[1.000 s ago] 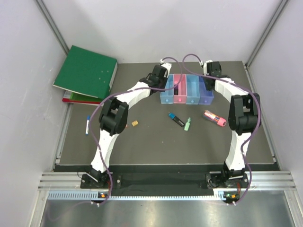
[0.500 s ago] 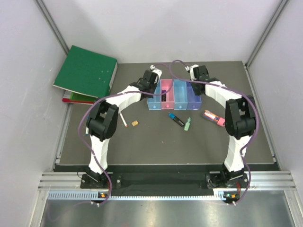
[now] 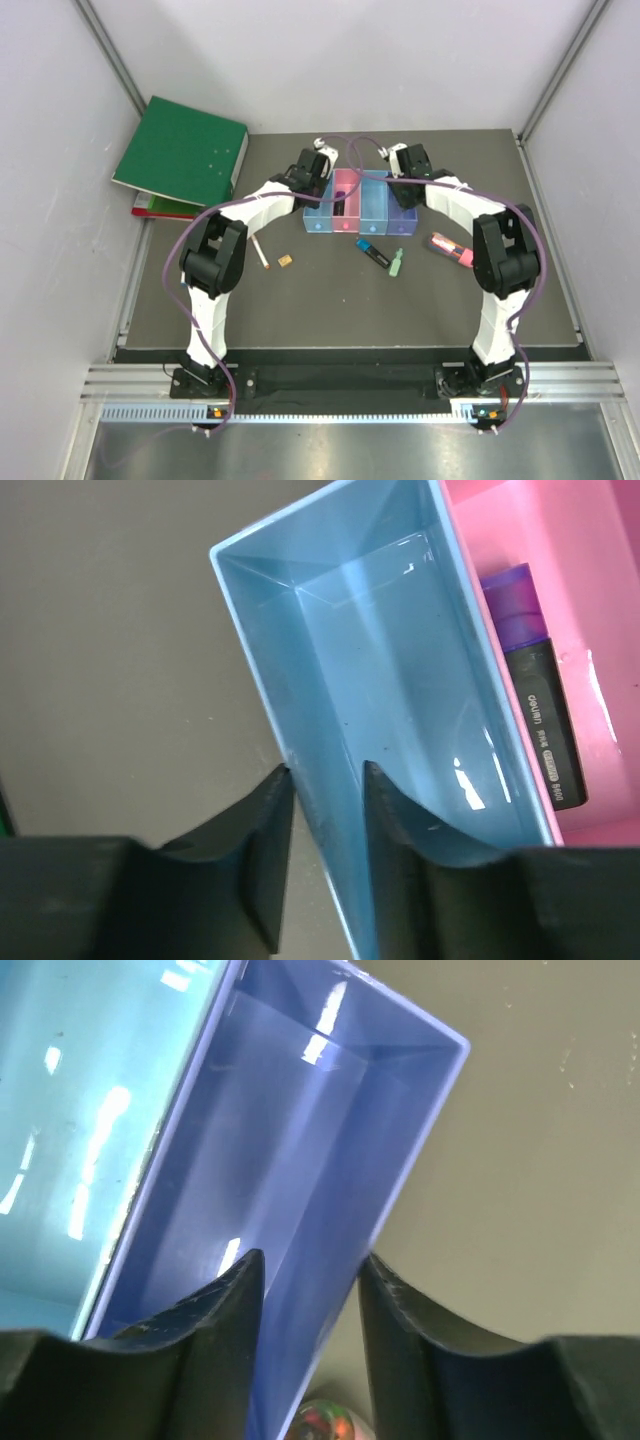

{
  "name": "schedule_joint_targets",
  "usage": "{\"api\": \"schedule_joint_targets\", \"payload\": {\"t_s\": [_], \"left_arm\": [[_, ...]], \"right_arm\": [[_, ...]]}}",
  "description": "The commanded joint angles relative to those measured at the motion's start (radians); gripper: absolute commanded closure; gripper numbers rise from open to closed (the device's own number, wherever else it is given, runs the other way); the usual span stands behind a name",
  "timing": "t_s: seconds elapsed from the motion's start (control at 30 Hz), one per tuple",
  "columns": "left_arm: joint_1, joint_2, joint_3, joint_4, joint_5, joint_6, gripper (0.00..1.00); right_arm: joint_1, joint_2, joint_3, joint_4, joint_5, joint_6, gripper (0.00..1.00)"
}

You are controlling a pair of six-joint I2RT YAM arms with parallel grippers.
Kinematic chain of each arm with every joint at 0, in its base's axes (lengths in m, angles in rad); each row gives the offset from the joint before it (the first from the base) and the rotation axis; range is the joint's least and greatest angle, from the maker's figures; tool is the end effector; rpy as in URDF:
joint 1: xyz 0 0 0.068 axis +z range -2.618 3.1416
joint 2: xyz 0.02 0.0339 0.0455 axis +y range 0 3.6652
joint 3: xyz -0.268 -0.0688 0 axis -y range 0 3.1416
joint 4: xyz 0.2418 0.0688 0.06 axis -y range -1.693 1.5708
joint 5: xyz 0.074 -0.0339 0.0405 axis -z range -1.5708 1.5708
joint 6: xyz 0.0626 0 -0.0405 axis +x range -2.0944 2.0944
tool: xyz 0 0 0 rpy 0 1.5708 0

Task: Sort the stationery into containers
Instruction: Move the storage box to the center of the board, then pick up the pen from the center of the board.

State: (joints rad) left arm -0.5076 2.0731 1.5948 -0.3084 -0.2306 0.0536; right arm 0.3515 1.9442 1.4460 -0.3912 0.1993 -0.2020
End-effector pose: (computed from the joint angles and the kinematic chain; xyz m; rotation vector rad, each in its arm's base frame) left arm 0.4322 -0.2240 0.1948 0.5378 2.2689 0.0461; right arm 0.4212 0.1413 0.1951 -0.5841 2.3735 -0.1789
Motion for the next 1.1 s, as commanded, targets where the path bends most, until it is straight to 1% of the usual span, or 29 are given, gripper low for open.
{"api": "schedule_joint_targets", "payload": {"t_s": [0.0,0.03,0.3,0.33,0.47,0.53,0.6,0.63,0.7,0.73,0.8,0.97,1.07], "left_arm": [[-0.026,-0.054,-0.009,0.023,0.077,-0.012,0.57],[-0.025,-0.059,-0.009,0.019,0.074,-0.012,0.54],[-0.026,-0.126,-0.006,0.012,0.036,-0.001,0.48],[-0.025,-0.133,-0.003,0.009,0.027,0.003,0.48],[-0.022,-0.175,0.013,-0.020,-0.001,0.023,0.43],[-0.022,-0.211,0.010,-0.043,-0.013,0.046,0.37],[-0.020,-0.244,0.008,-0.069,-0.038,0.061,0.30],[-0.017,-0.258,0.005,-0.098,-0.042,0.077,0.26],[-0.012,-0.307,-0.012,-0.122,-0.062,0.086,0.20],[-0.008,-0.326,-0.016,-0.153,-0.068,0.091,0.12],[-0.005,-0.390,-0.050,-0.176,-0.078,0.097,0.02],[-0.002,-0.546,-0.159,-0.238,-0.078,0.172,0.01],[0.003,-0.614,-0.194,-0.251,-0.085,0.209,0.01]], "right_arm": [[0.049,-0.051,0.011,0.043,-0.066,-0.027,0.51],[0.049,-0.057,0.011,0.041,-0.066,-0.030,0.48],[0.041,-0.120,0.010,0.049,-0.009,-0.054,0.39],[0.040,-0.128,0.011,0.051,-0.008,-0.060,0.36],[0.035,-0.172,0.007,0.055,0.020,-0.088,0.27],[0.033,-0.205,-0.007,0.055,0.017,-0.102,0.22],[0.033,-0.237,-0.035,0.046,-0.009,-0.108,0.19],[0.033,-0.249,-0.041,0.005,-0.035,-0.115,0.18],[0.041,-0.287,-0.061,-0.041,-0.137,-0.132,0.19],[0.047,-0.300,-0.071,-0.057,-0.156,-0.154,0.19],[0.073,-0.341,-0.100,-0.109,-0.225,-0.187,0.20],[0.119,-0.425,-0.167,-0.169,-0.302,-0.228,0.22],[0.142,-0.427,-0.214,-0.167,-0.325,-0.231,0.24]]}}
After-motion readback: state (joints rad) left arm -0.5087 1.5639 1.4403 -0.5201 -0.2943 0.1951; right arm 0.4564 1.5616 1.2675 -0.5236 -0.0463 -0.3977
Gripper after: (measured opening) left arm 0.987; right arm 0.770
